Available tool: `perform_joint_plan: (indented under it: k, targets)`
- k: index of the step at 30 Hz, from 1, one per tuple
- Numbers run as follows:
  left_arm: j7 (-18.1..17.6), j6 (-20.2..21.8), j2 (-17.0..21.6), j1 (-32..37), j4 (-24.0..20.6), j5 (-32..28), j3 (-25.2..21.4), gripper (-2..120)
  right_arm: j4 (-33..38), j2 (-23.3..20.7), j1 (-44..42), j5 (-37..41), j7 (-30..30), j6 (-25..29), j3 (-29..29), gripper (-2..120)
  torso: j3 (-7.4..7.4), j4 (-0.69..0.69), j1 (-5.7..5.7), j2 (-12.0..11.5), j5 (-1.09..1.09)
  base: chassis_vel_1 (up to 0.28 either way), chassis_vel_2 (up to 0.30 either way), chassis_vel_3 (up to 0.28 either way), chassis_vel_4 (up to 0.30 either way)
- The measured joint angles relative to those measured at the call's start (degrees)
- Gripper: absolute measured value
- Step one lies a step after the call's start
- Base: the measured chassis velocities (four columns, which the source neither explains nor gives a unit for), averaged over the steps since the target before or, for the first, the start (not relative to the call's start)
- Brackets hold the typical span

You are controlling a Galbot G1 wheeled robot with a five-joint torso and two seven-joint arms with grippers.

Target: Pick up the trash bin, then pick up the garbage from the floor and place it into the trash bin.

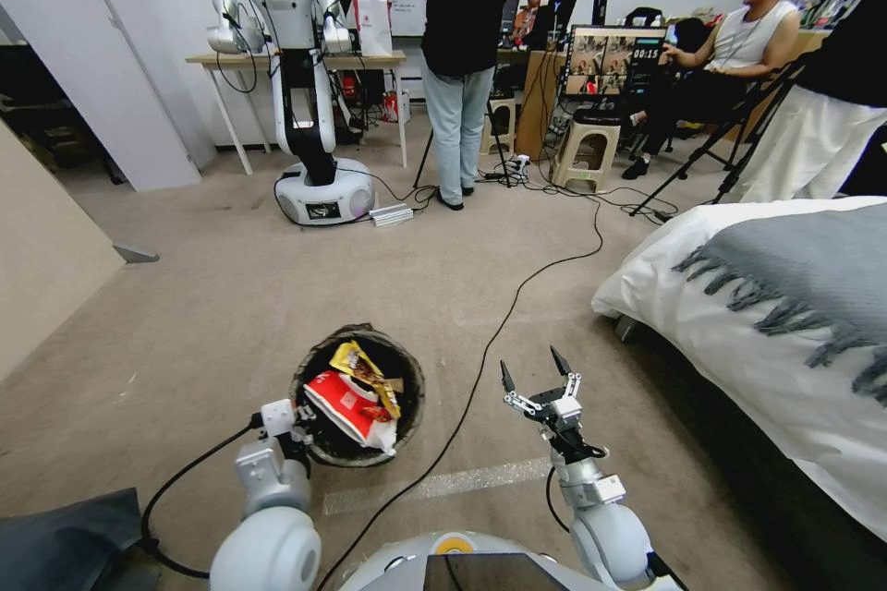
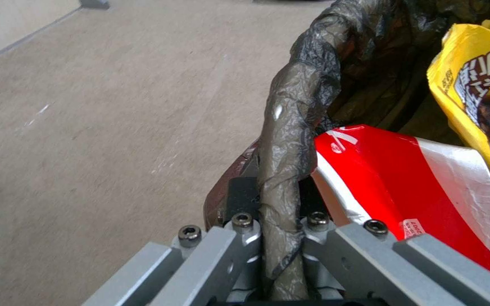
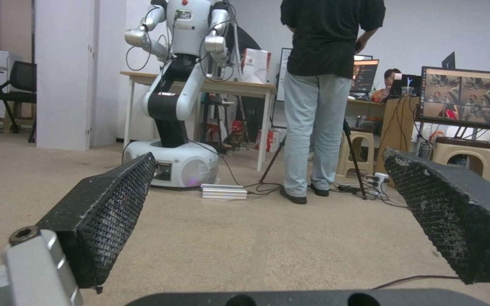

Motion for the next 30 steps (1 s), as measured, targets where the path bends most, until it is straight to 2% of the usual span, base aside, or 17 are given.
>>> perform_joint_plan:
  k: [4, 12, 19, 30]
  targets:
    - [-0.57, 0.15, -0.20, -1.21, 2.52, -1.77, -2.02, 0, -0.24, 0.14, 0.03, 0.00, -0.12, 0.27, -0.12, 100, 0.00, 0.00, 0.00, 0.00, 0.00, 0.000, 0.000, 0.000, 0.000]
    - [-0.90, 0.81, -0.33, -1.30, 7.33, -5.75, -3.26, 0, -0.56, 0.22, -0.19, 0.02, -0.51, 1.11, -0.16, 100, 0.00, 0.00, 0.00, 0.00, 0.00, 0.000, 0.000, 0.000, 0.000]
    - [-1.34, 3.83, -0.43, -1.32, 8.81, -8.33, -3.81, 0, -0.85, 0.42, -0.28, -0.05, -0.83, 1.54, -0.32, 100, -0.01, 0.02, 0.00, 0.00, 0.06, 0.000, 0.000, 0.000, 0.000]
    - [-1.67, 5.52, -0.31, -1.03, 10.17, -12.03, -4.17, 0, -1.35, 0.48, -0.31, -0.30, -1.53, 2.05, -0.79, 100, -0.02, 0.02, -0.01, 0.02, 0.08, 0.000, 0.000, 0.000, 0.000]
